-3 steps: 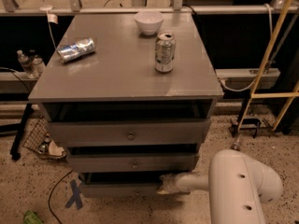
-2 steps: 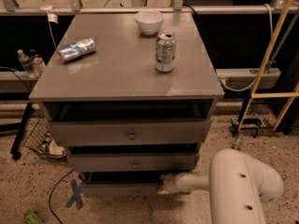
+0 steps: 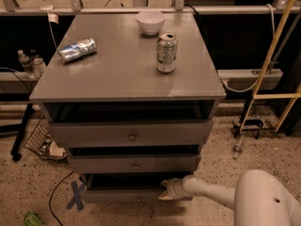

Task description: Open bottom drawer

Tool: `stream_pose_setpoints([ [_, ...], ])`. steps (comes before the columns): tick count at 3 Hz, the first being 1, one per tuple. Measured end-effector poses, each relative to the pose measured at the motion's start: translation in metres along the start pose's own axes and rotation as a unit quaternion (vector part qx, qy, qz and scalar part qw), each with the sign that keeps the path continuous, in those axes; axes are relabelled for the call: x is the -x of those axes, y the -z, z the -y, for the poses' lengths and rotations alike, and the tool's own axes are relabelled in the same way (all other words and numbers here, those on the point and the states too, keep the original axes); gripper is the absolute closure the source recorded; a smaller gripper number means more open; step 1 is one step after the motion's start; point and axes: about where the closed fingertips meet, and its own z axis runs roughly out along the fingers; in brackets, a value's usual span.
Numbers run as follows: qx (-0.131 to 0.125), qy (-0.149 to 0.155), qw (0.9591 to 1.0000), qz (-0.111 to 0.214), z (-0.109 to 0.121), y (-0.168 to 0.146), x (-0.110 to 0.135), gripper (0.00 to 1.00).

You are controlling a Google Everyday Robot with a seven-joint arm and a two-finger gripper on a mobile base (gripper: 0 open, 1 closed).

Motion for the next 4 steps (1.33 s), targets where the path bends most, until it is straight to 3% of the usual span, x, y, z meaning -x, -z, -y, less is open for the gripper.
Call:
stream_pose_setpoints([
  [3,-0.003,-0.011,0.9999,-0.003,-0.014,0.008,-0.004,1.0],
  [4,-0.007,-0.024,0.9997,-0.002,-0.028,0.015,-0.007,1.0],
])
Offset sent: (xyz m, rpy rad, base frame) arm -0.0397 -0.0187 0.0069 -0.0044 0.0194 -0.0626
